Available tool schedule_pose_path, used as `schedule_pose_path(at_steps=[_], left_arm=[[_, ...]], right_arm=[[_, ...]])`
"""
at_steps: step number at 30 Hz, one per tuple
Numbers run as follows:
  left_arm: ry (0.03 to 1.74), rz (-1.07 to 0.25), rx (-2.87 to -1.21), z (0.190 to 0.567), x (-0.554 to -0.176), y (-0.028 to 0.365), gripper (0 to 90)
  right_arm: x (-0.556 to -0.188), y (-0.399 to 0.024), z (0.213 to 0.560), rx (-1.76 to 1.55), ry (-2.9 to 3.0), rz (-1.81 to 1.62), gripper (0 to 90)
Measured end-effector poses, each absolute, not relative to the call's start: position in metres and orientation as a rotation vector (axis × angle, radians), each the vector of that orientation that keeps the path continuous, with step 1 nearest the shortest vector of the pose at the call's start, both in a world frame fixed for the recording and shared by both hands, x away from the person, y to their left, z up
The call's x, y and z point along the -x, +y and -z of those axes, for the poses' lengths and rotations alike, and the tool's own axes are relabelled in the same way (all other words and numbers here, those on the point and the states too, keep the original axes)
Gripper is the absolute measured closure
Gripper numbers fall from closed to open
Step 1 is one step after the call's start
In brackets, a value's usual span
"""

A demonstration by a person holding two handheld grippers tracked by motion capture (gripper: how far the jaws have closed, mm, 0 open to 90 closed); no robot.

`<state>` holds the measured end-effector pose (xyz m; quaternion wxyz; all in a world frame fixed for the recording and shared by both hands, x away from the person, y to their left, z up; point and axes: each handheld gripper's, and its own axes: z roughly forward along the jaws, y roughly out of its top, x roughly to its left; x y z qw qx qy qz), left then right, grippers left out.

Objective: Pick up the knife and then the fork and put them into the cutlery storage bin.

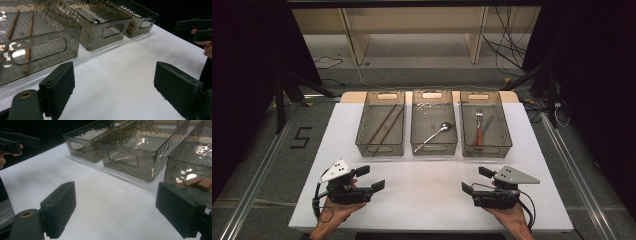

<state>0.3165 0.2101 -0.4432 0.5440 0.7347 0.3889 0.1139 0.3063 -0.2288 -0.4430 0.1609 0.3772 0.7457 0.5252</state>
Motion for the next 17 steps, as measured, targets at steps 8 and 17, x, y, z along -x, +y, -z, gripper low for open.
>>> schedule_pose_path(at_steps=[8,17], left_arm=[[0.919,-0.264,-1.753,0.4439,-0.3168,0.2089,16.5],[0.922,-0.263,-1.755,0.4443,-0.3171,0.2087,16.4]], right_arm=[[-0.3059,-0.2306,0.4408,-1.079,2.113,-1.519,16.8],[-0.3070,-0.2321,0.4404,-1.089,2.104,-1.524,16.7]])
